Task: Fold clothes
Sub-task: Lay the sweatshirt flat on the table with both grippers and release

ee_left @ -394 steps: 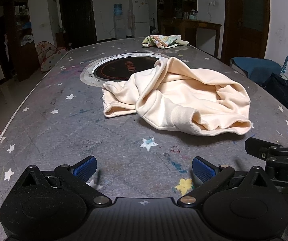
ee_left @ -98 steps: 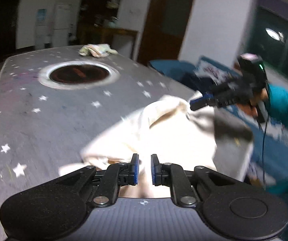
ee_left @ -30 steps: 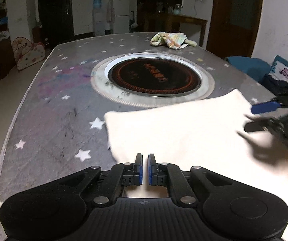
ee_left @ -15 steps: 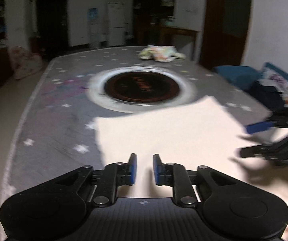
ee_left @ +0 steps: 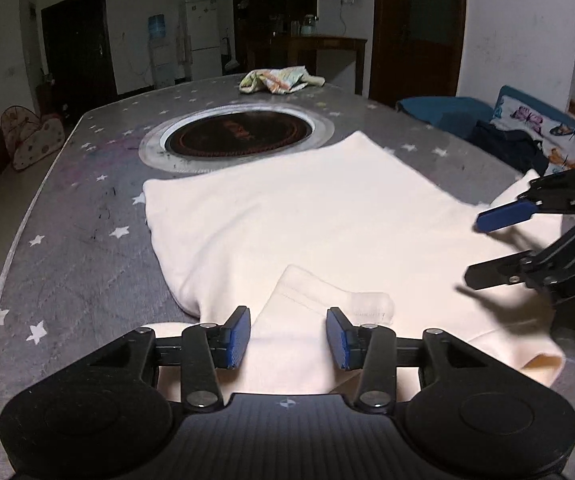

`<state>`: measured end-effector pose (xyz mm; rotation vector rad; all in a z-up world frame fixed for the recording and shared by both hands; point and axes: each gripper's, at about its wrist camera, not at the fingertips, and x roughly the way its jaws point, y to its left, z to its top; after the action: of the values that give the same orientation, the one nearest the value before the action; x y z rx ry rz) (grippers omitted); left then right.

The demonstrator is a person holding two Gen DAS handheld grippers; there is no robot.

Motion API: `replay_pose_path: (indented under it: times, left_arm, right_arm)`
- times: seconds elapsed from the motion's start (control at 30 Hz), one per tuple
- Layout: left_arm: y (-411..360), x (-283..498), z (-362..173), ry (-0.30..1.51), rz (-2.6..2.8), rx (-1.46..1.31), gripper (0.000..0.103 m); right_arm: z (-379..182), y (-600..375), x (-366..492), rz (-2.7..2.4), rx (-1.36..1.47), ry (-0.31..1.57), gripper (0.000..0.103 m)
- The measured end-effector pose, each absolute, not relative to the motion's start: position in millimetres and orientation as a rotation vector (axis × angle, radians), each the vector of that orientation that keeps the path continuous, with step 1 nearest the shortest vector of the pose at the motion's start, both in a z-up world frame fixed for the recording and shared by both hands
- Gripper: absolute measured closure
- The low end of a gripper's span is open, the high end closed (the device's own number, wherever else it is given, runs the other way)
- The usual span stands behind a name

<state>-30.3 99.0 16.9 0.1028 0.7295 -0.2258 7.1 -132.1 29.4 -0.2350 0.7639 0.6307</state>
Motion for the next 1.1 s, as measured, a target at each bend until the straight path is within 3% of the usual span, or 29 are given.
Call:
replay_pose_path:
  times: [0.03, 0.1, 0.2, 0.73, 1.1]
  left_arm:
    - [99.4, -29.4, 16.3, 0.723, -0.228, 0.093, 0.064]
    - [100.1, -29.0, 15.7, 0.711, -0.226, 0.077, 0.091]
    - [106.6, -32.4, 17.9, 0.695, -0.205, 0.042, 0.099]
    - [249.9, -119.9, 84.3, 0.329, 0.390, -0.327, 0.101]
    - [275.0, -122.9, 32.9, 0.536, 0.569, -0.345, 0.101]
  right_arm:
    - [28.4, -132.8, 5.6, 0.625, -0.230, 0.763, 0.030]
    - [27.7, -133.9, 4.4, 0.614, -0.216, 0.761, 0.028]
    - [25.6, -135.1, 0.9, 0.604, -0.201, 0.760, 0.027]
    - [18.5, -136.7, -3.0, 0.551, -0.200, 0.763, 0.025]
    - [32.9, -112.5, -27.8, 0.711, -0.278, 0.727, 0.025]
